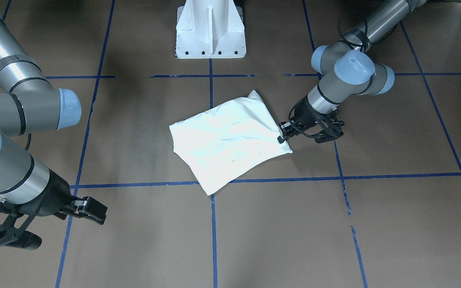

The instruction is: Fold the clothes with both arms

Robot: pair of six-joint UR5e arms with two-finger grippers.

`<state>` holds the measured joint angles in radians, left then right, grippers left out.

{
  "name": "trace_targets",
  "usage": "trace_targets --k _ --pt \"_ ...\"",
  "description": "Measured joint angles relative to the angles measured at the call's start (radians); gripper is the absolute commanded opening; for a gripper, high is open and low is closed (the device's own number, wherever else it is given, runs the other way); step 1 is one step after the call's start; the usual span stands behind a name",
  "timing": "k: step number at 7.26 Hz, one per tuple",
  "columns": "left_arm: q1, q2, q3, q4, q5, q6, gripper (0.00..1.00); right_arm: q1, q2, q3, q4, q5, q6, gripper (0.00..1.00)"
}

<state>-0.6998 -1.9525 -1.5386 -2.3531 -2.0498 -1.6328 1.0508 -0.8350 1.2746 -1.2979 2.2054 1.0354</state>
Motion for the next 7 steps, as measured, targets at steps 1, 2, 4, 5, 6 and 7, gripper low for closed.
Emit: trace_targets --k 1,2,4,5,6,7 --pt "-0.011 0.001 0.001 0.0 0.0 0.0 0.0 0.001 -0.007 0.0 0.002 0.001 0.0 1.0" --pt "-0.031 0.001 0.004 0.001 0.0 0.002 0.0 0.002 -0.014 0.0 0.005 0.001 -0.001 1.0" --pt "-0.069 0.001 0.029 0.002 0.002 0.033 0.0 0.003 -0.021 0.0 0.006 0.002 -0.002 1.0" --pt "-0.079 0.001 0.047 0.001 0.004 0.051 0.16 0.003 -0.022 0.0 0.007 0.002 -0.003 1.0" --pt "-0.084 0.0 0.061 0.001 0.006 0.058 0.57 0.003 -0.024 0.0 0.008 0.002 -0.003 1.0" --pt "-0.093 0.0 0.071 0.01 0.009 0.06 0.75 0.006 -0.027 0.0 0.007 0.001 -0.007 1.0"
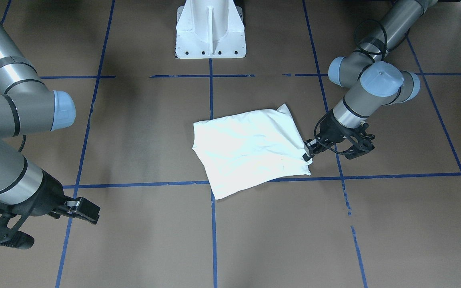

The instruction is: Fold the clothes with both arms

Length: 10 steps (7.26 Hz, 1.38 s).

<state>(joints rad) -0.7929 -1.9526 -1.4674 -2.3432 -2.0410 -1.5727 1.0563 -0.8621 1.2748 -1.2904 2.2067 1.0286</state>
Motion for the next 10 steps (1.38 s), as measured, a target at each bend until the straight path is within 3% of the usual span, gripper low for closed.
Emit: trace_targets --k 1,3,5,10 --pt "-0.018 0.0 0.007 0.015 0.002 0.002 1.0 0.006 -0.006 0.0 -0.001 0.001 -0.012 1.0" --pt "-0.068 0.0 0.011 0.039 0.001 0.058 1.0 0.039 -0.033 0.008 -0.004 0.005 -0.065 1.0" --pt "-0.154 0.001 -0.007 0.134 -0.004 0.27 1.0 0.107 -0.103 0.026 -0.01 0.026 -0.204 1.0" --pt "-0.562 0.118 -0.039 0.401 -0.09 1.186 1.0 0.304 -0.362 0.057 -0.013 0.112 -0.637 1.0"
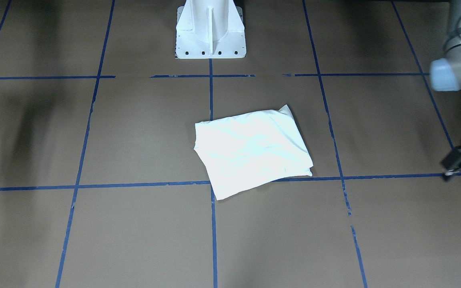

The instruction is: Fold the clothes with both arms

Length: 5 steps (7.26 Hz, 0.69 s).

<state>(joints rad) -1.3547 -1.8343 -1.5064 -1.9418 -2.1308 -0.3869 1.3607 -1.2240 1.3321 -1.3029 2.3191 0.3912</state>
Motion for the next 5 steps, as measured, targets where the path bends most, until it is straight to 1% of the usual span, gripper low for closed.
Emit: trace_targets --k 2,3,4,5 --pt "-0.151 0.038 0.002 0.13 -0.014 0.403 1.0 0.076 -0.115 0.019 0.0 0.058 -0.154 1.0" --pt "-0.221 0.069 0.0 0.168 -0.024 0.56 1.0 0.112 -0.15 0.021 -0.001 0.089 -0.215 1.0" --pt "-0.271 0.117 -0.006 0.183 -0.056 0.651 1.0 0.144 -0.18 0.021 -0.002 0.109 -0.27 1.0" --pt "-0.295 0.172 -0.003 0.148 -0.092 0.676 1.0 0.167 -0.209 0.024 0.006 0.114 -0.302 1.0"
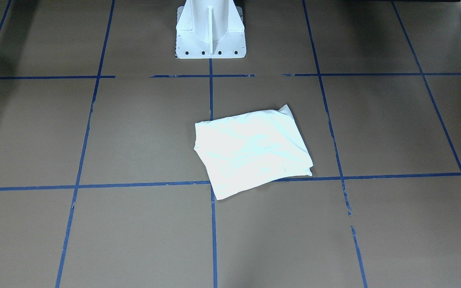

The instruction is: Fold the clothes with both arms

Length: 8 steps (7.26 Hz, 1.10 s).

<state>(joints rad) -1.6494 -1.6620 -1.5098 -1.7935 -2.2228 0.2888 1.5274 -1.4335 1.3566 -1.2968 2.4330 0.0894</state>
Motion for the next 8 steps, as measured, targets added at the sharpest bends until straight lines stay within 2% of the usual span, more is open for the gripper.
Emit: trace_targets --k 2,3,4,6,8 --pt "-0.01 0.057 0.036 -0.099 -0.022 -0.009 1.0 0.019 -0.037 0.006 0.023 -0.014 -0.013 1.0" --pt "-0.01 0.069 0.046 -0.108 -0.026 -0.02 1.0 0.039 -0.046 0.029 0.011 -0.012 -0.003 1.0" --pt "-0.01 0.079 0.041 -0.095 -0.028 -0.048 1.0 0.057 -0.057 0.086 -0.042 -0.016 0.015 1.0" --pt "-0.005 0.086 0.019 -0.074 -0.03 -0.114 1.0 0.063 -0.069 0.257 -0.267 -0.059 0.044 1.0" --pt "0.044 0.101 -0.032 -0.068 -0.031 -0.211 1.0 0.052 -0.077 0.316 -0.356 -0.079 0.05 1.0"
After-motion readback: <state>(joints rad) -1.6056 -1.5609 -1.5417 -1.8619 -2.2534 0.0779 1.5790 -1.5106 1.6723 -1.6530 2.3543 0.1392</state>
